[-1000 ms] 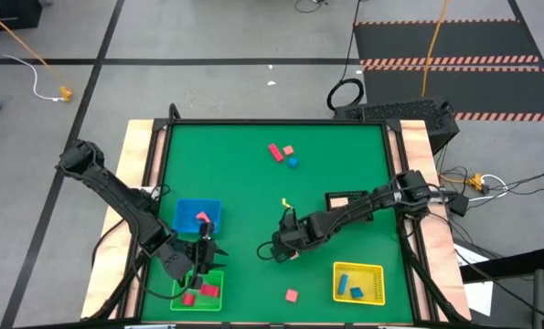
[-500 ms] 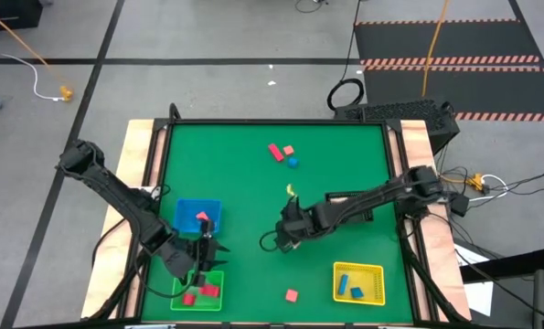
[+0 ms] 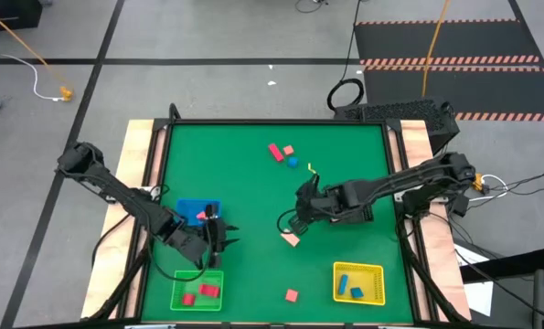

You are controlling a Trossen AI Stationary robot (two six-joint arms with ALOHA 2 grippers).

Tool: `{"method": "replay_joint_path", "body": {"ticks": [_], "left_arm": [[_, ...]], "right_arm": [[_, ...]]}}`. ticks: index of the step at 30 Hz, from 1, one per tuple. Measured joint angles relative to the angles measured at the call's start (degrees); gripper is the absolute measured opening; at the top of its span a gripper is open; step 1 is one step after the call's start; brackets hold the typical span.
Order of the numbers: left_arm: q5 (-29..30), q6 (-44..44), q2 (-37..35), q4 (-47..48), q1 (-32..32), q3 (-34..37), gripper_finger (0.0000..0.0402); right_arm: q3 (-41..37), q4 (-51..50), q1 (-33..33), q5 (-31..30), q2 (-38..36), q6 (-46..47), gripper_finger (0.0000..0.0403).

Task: Sort & place blocks by color
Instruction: Put the white block into the black bin

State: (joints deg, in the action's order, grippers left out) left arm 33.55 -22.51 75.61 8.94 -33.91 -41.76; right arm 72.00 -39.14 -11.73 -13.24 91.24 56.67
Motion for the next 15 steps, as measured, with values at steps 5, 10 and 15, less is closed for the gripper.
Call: {"method": "replay_joint_path", "body": {"ticks": [5,10,15], "left_arm": [[-0.05,1.07,0.0,0.02,1.92,0.0,0.0145],[-0.07,1.24,0.0,0.45,2.43,0.0,0.0145],[-0.09,2.27,0.0,1.8,2.4,0.0,0.0145]], "right_arm": [[-7.36,17.99,-0.43,4.52,-0.01,-2.14,0.0097],[-14.62,30.16,-0.92,5.95,-0.04,-0.3,0.0181],[-19.86,36.44,-2.14,5.77,0.3,1.65,0.0252]]}}
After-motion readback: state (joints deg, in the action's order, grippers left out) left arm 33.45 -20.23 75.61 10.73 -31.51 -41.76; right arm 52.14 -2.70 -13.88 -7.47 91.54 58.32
